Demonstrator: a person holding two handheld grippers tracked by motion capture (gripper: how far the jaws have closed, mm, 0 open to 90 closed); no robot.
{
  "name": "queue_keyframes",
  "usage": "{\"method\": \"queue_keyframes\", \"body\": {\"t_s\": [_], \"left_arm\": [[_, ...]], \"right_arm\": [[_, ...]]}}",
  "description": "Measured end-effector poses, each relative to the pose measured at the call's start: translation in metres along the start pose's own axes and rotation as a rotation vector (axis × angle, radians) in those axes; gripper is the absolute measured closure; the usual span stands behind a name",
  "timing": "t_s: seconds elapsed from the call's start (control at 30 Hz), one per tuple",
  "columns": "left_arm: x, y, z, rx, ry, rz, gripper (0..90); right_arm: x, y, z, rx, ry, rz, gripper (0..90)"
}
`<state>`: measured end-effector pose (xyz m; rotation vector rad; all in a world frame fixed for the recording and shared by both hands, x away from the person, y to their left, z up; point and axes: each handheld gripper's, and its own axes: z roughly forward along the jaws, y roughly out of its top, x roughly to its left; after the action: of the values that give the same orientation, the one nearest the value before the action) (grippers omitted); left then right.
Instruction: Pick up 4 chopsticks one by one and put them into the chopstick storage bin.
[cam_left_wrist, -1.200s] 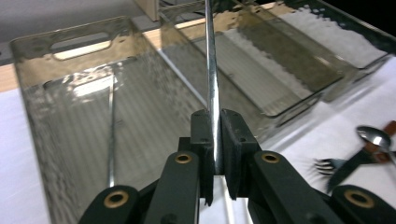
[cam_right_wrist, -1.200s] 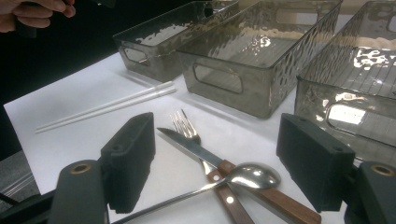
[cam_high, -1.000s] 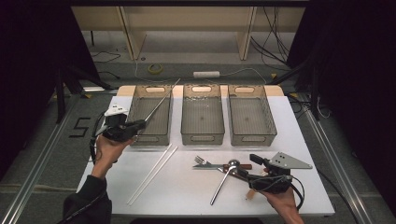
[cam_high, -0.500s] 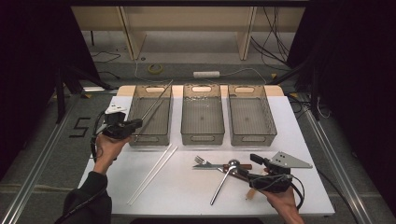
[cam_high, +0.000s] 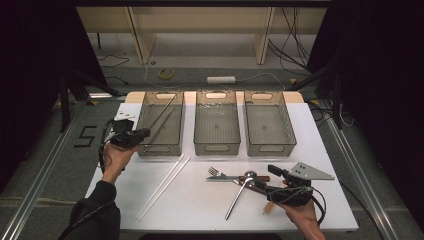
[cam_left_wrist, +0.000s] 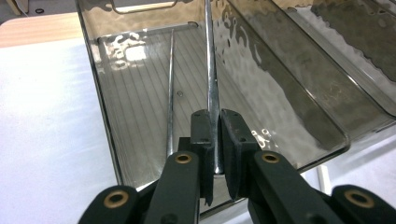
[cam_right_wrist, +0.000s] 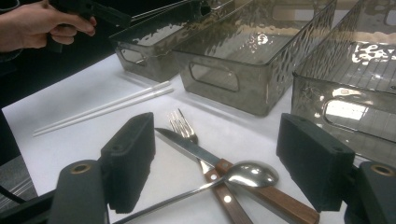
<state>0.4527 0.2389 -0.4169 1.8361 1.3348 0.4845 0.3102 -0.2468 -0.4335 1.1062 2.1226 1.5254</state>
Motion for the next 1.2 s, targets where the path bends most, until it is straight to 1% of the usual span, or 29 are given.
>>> {"method": "queue_keyframes", "body": {"t_s": [0.27,0.43,0.47,0.5,0.53,0.6,0.63,0.73,0.83,0.97,1.03,1.07,1.2], "left_arm": [[0.004,0.000,0.006,0.021,0.013,-0.014,83.5],[0.006,-0.001,0.010,0.028,0.023,-0.039,82.3],[0.007,-0.002,0.010,0.019,0.025,-0.047,80.8],[0.008,-0.001,0.010,0.016,0.021,-0.053,75.1],[0.008,-0.001,0.010,0.014,0.019,-0.053,71.9],[0.008,-0.001,0.008,0.008,0.027,-0.045,67.3],[0.009,-0.001,0.007,0.005,0.026,-0.054,64.1],[0.009,-0.001,0.004,0.006,0.007,-0.062,56.7],[0.007,0.000,0.000,0.012,-0.006,-0.069,48.3],[0.001,0.001,-0.008,0.007,-0.022,-0.054,41.2],[-0.002,0.000,-0.012,0.002,-0.033,-0.055,38.2],[-0.003,0.000,-0.013,0.007,-0.037,-0.048,36.9],[-0.008,-0.003,-0.018,0.013,-0.053,-0.042,32.6]], "right_arm": [[0.000,0.000,0.000,0.000,0.000,0.001,29.2],[-0.001,0.000,0.000,0.001,-0.001,0.004,29.2],[-0.001,0.000,-0.001,0.001,-0.001,0.003,29.2],[-0.001,0.000,0.000,0.000,0.000,0.004,29.2],[-0.001,0.000,0.000,0.000,0.000,0.004,29.2],[-0.001,0.000,-0.001,0.000,0.001,0.005,29.2],[0.000,0.000,-0.001,0.000,0.001,0.003,29.2],[-0.001,0.001,-0.001,-0.002,-0.001,0.001,29.2],[-0.001,0.001,-0.002,-0.006,0.000,0.003,29.2],[-0.001,0.001,-0.003,-0.007,0.001,0.002,29.2],[0.000,0.001,-0.002,-0.007,0.001,-0.001,29.2],[0.000,0.001,-0.002,-0.006,0.001,-0.001,29.2],[0.000,0.001,-0.003,-0.007,0.002,-0.004,29.2]]}}
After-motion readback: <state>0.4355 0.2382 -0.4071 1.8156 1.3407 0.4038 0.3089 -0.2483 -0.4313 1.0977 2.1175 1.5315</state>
